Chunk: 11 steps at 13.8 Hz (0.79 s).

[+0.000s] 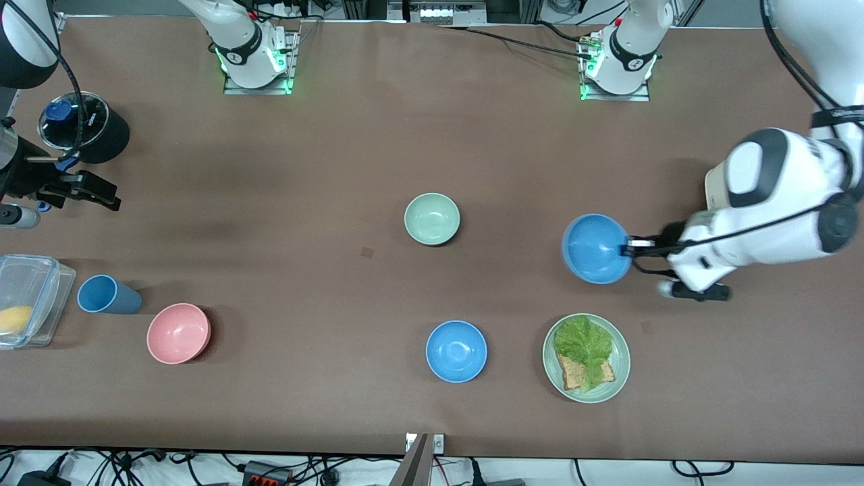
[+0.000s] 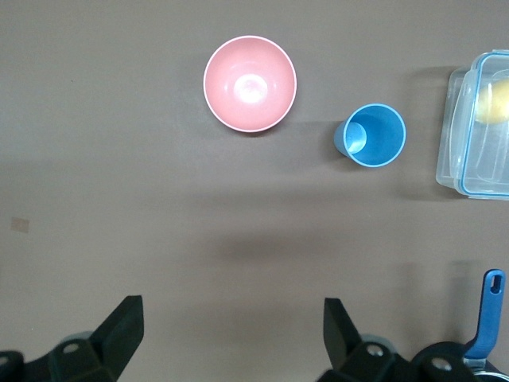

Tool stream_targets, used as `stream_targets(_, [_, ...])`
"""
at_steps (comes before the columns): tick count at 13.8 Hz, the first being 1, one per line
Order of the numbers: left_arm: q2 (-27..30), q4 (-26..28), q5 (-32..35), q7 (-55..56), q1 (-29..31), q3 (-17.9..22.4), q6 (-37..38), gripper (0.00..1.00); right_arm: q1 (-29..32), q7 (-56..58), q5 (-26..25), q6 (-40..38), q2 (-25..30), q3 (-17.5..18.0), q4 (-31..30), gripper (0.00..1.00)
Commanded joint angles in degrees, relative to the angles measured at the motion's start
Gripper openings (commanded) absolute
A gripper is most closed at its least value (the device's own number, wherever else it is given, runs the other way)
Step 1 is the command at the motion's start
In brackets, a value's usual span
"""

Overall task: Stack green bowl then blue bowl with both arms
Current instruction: 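Carry the blue bowl with the left gripper over the green bowl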

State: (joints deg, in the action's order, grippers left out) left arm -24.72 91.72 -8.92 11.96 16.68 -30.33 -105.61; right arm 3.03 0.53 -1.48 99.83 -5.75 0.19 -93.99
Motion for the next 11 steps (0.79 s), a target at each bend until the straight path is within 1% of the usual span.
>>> stream_targets(1, [-0.77, -1.19, -0.66, 11.54, -4.43, -1.75, -1.43, 0.01, 0.75, 0.52, -0.72, 1.07, 0.39, 0.25, -0.67, 1.0])
stream_targets(3, [-1.2, -0.67, -0.05, 23.39, -9.79, -1.57, -5.81, 0.01, 0.75, 0.17, -0.72, 1.25, 0.39, 0.25, -0.67, 1.0])
stream_targets(5, [-3.13, -0.67, 1.35, 34.83, -16.73, -1.05, -10.38, 0.01, 0.75, 0.0, -0.63, 1.25, 0.39, 0.25, -0.67, 1.0])
stream_targets(8, [-5.68, -0.76, 8.11, 46.71, -21.76, -1.22, -13.12, 0.01, 0.67, -0.18, -0.72, 1.07, 0.39, 0.25, -0.67, 1.0])
stream_targets(9, [-6.91, -0.75, 9.34, 49.44, -23.86, -1.05, -14.17, 0.01, 0.75, -0.18, -0.72, 1.07, 0.39, 0.25, -0.67, 1.0])
stream_targets(11, [-8.67, -0.49, 12.59, 53.93, -25.64, -1.05, -15.68, 0.01, 0.75, -0.27, -0.72, 1.07, 0.39, 0.25, -0.67, 1.0])
